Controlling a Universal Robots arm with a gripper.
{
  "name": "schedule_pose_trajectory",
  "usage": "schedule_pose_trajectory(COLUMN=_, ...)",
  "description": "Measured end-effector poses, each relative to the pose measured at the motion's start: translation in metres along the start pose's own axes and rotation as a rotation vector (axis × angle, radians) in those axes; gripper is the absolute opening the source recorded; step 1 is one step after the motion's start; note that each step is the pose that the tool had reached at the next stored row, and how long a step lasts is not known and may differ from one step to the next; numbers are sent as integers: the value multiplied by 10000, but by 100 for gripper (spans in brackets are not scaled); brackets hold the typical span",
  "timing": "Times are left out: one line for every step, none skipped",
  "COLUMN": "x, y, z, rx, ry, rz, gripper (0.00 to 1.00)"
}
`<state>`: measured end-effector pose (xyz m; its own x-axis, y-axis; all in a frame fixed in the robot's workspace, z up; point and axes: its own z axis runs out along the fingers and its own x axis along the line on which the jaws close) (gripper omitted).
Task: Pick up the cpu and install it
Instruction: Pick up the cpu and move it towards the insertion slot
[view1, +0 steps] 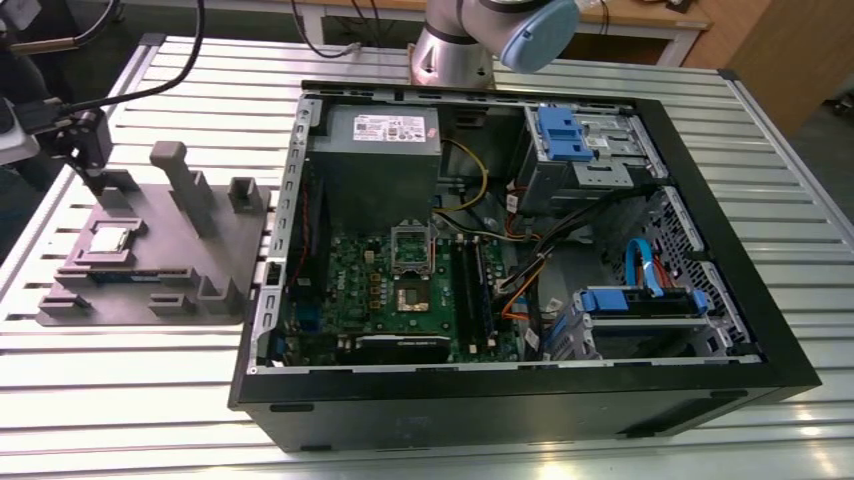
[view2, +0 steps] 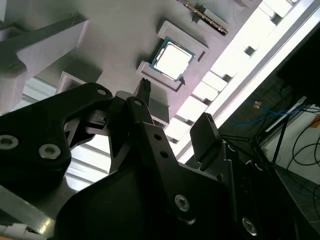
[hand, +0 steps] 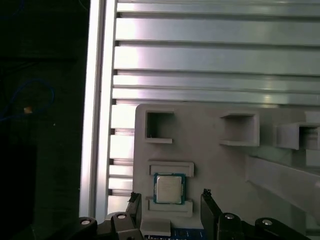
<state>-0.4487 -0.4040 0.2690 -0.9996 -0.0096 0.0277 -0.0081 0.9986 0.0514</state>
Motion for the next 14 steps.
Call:
schedule_pose_trajectory(x=-1, y=-1, z=10, rx=11, ry=-6, rz=109, gripper=59)
schedule_pose_trajectory(x=-1, y=-2, z=21, rx=38, ry=-8, rz=156, gripper=59)
schedule_pose_trajectory(x=-1, y=-3, z=32, rx=71, ry=-17, rz=163, gripper=59)
schedule_pose_trajectory(x=-2, y=-3, z=44, rx=81, ry=-36, rz=162, gripper=59)
schedule_pose_trajectory(x=-2, y=-4, z=58, rx=85, ry=-49, rz=161, gripper=59)
schedule_pose_trajectory(x=-2, y=-5, z=75, rx=86, ry=-61, rz=162, gripper=59)
schedule_pose_trajectory(x=-3, y=-5, z=91, rx=86, ry=-77, rz=161, gripper=59)
schedule_pose_trajectory(x=-4, y=-6, z=108, rx=86, ry=-95, rz=160, gripper=60)
schedule_pose_trajectory(x=-4, y=-7, z=124, rx=85, ry=-114, rz=159, gripper=60)
schedule_pose_trajectory(x=-4, y=-8, z=138, rx=85, ry=-133, rz=159, gripper=65)
schedule_pose_trajectory(x=-5, y=-8, z=153, rx=85, ry=-153, rz=158, gripper=65)
schedule_pose_trajectory(x=-5, y=-9, z=166, rx=85, ry=-177, rz=157, gripper=71)
schedule_pose_trajectory(x=-5, y=-10, z=181, rx=87, ry=-199, rz=156, gripper=71)
schedule_pose_trajectory(x=-6, y=-11, z=200, rx=85, ry=-210, rz=155, gripper=78)
